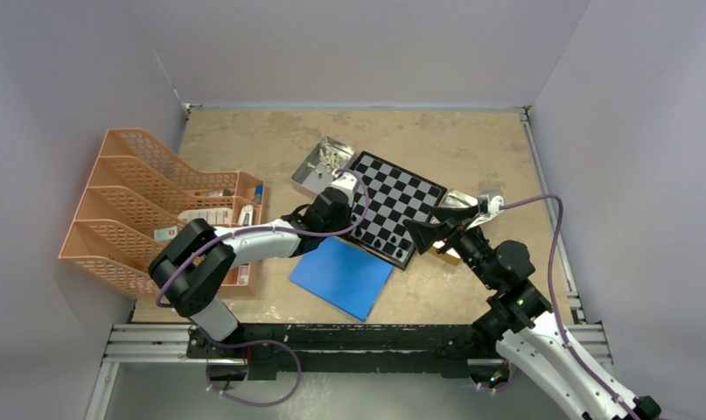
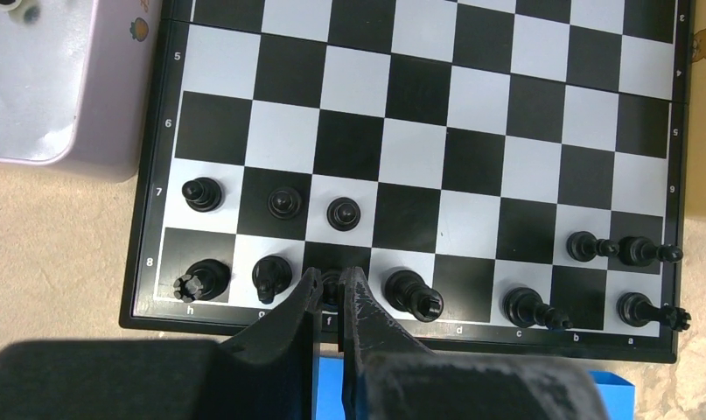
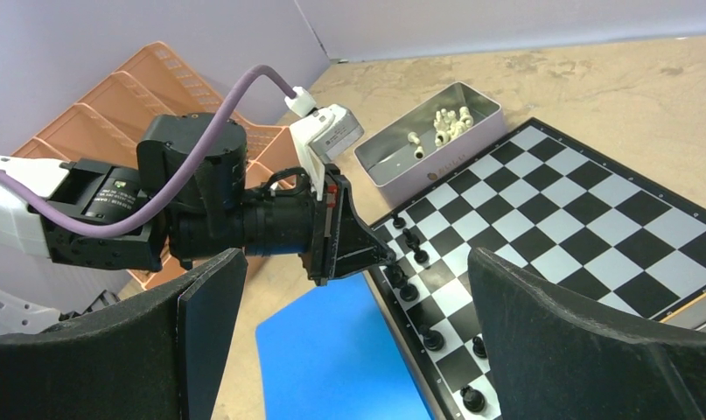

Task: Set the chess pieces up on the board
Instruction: Place the chess piece on the chessboard.

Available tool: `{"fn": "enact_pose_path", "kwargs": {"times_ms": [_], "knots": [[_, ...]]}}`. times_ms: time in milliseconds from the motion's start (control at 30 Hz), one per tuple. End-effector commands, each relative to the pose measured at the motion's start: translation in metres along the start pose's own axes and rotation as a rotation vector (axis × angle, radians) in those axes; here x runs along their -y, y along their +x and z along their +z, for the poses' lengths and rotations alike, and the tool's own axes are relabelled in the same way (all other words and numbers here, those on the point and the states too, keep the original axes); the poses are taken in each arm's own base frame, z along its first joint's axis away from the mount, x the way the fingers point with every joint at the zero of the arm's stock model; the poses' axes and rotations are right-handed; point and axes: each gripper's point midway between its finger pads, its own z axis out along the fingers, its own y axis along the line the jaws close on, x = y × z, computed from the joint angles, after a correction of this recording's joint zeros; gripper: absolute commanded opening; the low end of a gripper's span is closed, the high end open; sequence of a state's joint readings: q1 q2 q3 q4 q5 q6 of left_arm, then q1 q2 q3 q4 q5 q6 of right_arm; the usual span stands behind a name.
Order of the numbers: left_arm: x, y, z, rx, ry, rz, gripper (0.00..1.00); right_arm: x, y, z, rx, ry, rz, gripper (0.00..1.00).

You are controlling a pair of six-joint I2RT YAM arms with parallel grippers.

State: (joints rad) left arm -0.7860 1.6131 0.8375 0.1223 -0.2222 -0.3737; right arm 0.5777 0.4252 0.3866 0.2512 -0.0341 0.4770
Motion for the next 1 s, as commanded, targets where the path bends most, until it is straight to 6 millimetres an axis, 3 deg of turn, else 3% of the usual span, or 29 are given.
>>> {"fn": "enact_pose_path", "kwargs": {"times_ms": [0, 567, 967], "knots": [[0.002, -0.009, 0.006, 0.042, 0.002, 0.014, 0.01, -0.005, -0.02, 0.001, 0.067, -0.006, -0.015, 0.99], [0.009, -0.016, -0.003, 0.031, 0.014, 0.01, 0.25, -0.002, -0.013, 0.005, 0.048, 0.001, -0.013, 0.99], [0.021, -0.062, -0.036, 0.099, 0.053, -0.053, 0.39, 0.005, 0.003, 0.01, -0.012, 0.038, 0.053, 0.99]]}}
